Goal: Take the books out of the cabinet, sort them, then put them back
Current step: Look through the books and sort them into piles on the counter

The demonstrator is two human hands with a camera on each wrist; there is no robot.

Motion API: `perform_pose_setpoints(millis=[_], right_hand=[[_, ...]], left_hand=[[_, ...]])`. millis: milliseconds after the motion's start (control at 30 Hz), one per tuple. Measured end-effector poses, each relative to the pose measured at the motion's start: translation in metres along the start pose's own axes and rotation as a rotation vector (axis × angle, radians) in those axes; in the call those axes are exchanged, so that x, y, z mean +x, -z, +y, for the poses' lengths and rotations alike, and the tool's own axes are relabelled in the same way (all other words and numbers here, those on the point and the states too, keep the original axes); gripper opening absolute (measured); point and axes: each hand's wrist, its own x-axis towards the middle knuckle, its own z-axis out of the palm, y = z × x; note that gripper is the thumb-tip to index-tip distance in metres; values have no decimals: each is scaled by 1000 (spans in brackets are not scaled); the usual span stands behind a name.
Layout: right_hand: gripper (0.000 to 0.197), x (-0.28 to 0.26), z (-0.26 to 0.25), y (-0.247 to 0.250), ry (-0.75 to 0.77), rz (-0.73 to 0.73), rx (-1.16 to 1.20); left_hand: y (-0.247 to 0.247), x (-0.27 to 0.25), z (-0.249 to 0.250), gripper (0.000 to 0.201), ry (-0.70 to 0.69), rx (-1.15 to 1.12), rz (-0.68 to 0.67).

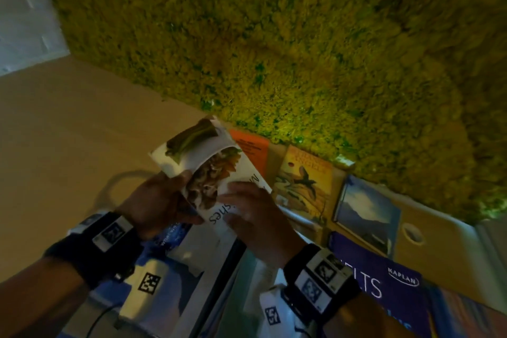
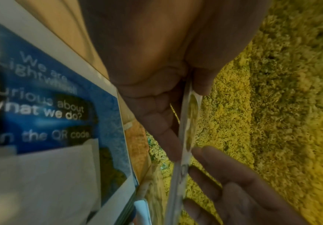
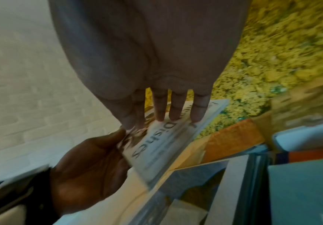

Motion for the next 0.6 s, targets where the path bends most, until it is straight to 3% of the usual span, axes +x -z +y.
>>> perform_pose_setpoints(millis=[100, 167, 233, 300, 333, 400, 467, 500, 567, 600], right_hand=[[25, 9, 19, 17, -153, 268, 208], [18, 11, 30, 27, -331, 396, 548], [18, 9, 38, 25, -627, 349, 856], [36, 5, 37, 11, -762, 124, 1051], [40, 7, 38, 1, -752, 68, 1172], [35, 14, 30, -5, -690, 137, 1376], [22, 24, 37, 8, -642, 277, 1491], [20, 28, 43, 19, -610, 310, 1529], [22, 31, 65, 41, -582, 360, 1557], [28, 32, 77, 49, -598, 379, 1514]], left_hand=[[5, 7, 8, 85, -7, 45, -54], [7, 10, 11, 74, -46, -13, -52], [3, 15, 11, 50, -75, -117, -51], [-10, 14, 4, 41, -107, -228, -29], [-20, 12, 0, 38, -126, -243, -24], [-32, 8, -12, 32, -142, -127, -60], [-34, 2, -11, 65, -100, -2, -167], [-26, 3, -7, 78, -80, -37, -225], [-10, 3, 11, 84, -63, -314, -399], [0, 7, 19, 87, -45, -430, -412]])
